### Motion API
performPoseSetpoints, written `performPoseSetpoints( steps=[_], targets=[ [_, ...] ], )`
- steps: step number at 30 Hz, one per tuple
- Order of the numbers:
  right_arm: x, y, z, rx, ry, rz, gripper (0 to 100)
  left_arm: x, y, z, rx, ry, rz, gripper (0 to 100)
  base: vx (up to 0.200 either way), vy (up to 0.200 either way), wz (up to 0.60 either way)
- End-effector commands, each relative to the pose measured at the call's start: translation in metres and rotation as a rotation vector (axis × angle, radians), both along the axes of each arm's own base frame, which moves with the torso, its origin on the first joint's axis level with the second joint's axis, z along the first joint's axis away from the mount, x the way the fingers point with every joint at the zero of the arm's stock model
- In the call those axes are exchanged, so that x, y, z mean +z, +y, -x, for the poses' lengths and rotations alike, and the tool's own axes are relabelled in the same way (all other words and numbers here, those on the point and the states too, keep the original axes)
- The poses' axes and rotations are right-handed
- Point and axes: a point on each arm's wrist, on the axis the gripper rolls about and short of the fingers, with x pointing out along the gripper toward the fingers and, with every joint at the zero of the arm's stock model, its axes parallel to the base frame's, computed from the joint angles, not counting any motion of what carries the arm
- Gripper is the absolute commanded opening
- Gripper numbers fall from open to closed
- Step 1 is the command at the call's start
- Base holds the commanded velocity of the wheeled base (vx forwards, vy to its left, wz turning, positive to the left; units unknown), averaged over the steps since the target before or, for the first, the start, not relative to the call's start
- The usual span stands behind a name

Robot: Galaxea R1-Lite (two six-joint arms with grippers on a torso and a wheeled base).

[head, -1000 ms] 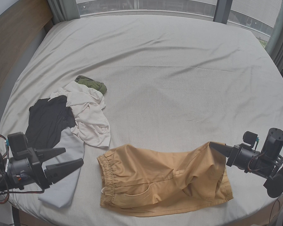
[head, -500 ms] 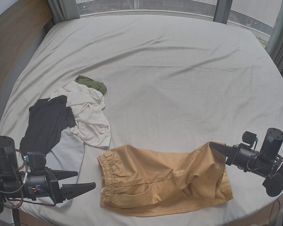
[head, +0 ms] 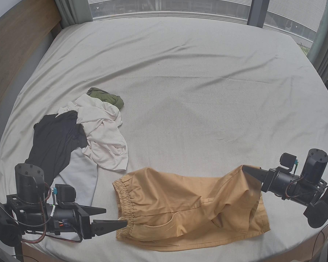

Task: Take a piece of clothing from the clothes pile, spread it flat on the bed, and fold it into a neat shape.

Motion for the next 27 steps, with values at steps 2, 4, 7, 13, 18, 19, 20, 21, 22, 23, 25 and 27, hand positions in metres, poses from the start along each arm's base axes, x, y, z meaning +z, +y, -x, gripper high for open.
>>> performPoseSetpoints(
  steps=[2,4,7,13,18,19,20,21,22,23,25,27],
  targets=[
    [-0.001,0.000,-0.001,0.000,0.004,0.001,0,-0.021,-0.006,-0.005,-0.019,0.076,-0.032,100,0.000,0.000,0.00],
    [-0.001,0.000,0.000,0.001,0.004,0.001,0,-0.025,-0.008,-0.007,-0.022,0.076,-0.031,100,0.000,0.000,0.00],
    [-0.001,0.000,0.000,0.001,0.003,0.001,0,-0.034,-0.009,-0.008,-0.028,0.093,-0.038,100,0.000,0.000,0.00],
    [-0.001,0.000,0.000,0.000,0.003,0.001,0,-0.044,-0.012,-0.011,-0.033,0.081,-0.033,100,0.000,0.000,0.00],
    [0.000,0.000,0.000,0.000,0.000,0.000,0,-0.050,-0.012,-0.009,-0.032,0.079,-0.025,100,0.000,0.000,0.00],
    [0.000,0.000,0.000,-0.001,0.001,-0.001,0,-0.052,-0.012,-0.009,-0.031,0.081,-0.025,100,0.000,0.000,0.00],
    [0.000,0.000,0.000,-0.001,0.001,-0.001,0,-0.053,-0.012,-0.009,-0.031,0.083,-0.025,100,0.000,0.000,0.00],
    [0.000,0.000,0.000,-0.001,0.001,-0.001,0,-0.053,-0.012,-0.009,-0.031,0.083,-0.025,100,0.000,0.000,0.00],
    [0.000,0.000,0.000,-0.001,0.001,-0.001,0,-0.056,-0.012,-0.010,-0.030,0.084,-0.025,100,0.000,0.000,0.00],
    [0.000,0.000,0.000,-0.001,0.001,-0.001,0,-0.056,-0.012,-0.010,-0.030,0.084,-0.025,100,0.000,0.000,0.00],
    [0.000,0.000,0.000,-0.001,-0.001,-0.001,0,-0.060,-0.014,-0.014,-0.018,0.092,-0.009,100,0.000,0.000,0.00],
    [0.000,0.000,0.000,-0.001,-0.001,-0.001,0,-0.060,-0.017,-0.015,-0.017,0.093,0.005,100,0.000,0.000,0.00]
  ],
)
